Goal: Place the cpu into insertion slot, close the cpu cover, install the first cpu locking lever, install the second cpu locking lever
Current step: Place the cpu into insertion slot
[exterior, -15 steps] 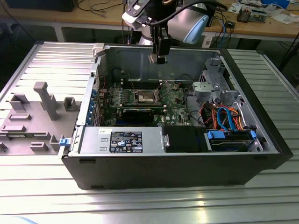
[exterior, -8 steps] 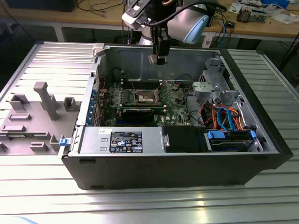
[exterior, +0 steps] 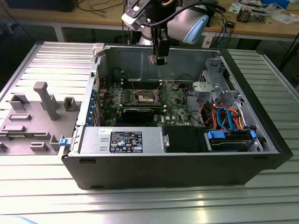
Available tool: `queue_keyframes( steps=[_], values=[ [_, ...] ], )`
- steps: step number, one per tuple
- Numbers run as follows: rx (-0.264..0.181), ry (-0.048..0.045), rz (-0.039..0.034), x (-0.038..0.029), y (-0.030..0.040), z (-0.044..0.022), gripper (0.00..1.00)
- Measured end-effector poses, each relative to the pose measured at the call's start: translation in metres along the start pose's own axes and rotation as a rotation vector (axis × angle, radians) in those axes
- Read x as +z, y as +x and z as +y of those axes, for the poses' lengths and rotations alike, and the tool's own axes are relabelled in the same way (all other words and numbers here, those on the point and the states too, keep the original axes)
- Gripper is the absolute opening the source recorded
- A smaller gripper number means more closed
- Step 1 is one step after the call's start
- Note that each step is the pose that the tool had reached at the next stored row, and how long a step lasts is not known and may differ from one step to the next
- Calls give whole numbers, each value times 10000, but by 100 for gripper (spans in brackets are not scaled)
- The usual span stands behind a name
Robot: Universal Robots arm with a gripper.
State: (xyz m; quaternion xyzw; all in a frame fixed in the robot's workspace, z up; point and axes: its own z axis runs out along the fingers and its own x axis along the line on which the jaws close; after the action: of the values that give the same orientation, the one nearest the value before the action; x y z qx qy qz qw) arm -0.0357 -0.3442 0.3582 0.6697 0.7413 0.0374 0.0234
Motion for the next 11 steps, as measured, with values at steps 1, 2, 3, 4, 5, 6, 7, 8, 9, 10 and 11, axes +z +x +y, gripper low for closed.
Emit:
queue_keyframes(
  steps=[1, 2, 3, 4, 5, 6, 7, 8, 9, 10, 11],
  values=[
    [15, 0, -1, 1, 0, 0, 53],
    [31, 0, -2, 3, 1, 0, 53],
    [56, -1, -5, 6, 1, -1, 53],
    [69, -2, -6, 7, 2, -1, 53],
    [84, -1, -8, 9, 2, -1, 53],
    [108, -2, -10, 11, 2, -1, 53],
    [122, -2, -12, 12, 2, -1, 53],
    [135, -2, -13, 13, 2, -1, 53],
    [155, -2, -15, 14, 3, -1, 53],
    [167, -2, -16, 15, 2, -1, 53],
    [170, -3, -16, 15, 3, -1, 53]
  ],
)
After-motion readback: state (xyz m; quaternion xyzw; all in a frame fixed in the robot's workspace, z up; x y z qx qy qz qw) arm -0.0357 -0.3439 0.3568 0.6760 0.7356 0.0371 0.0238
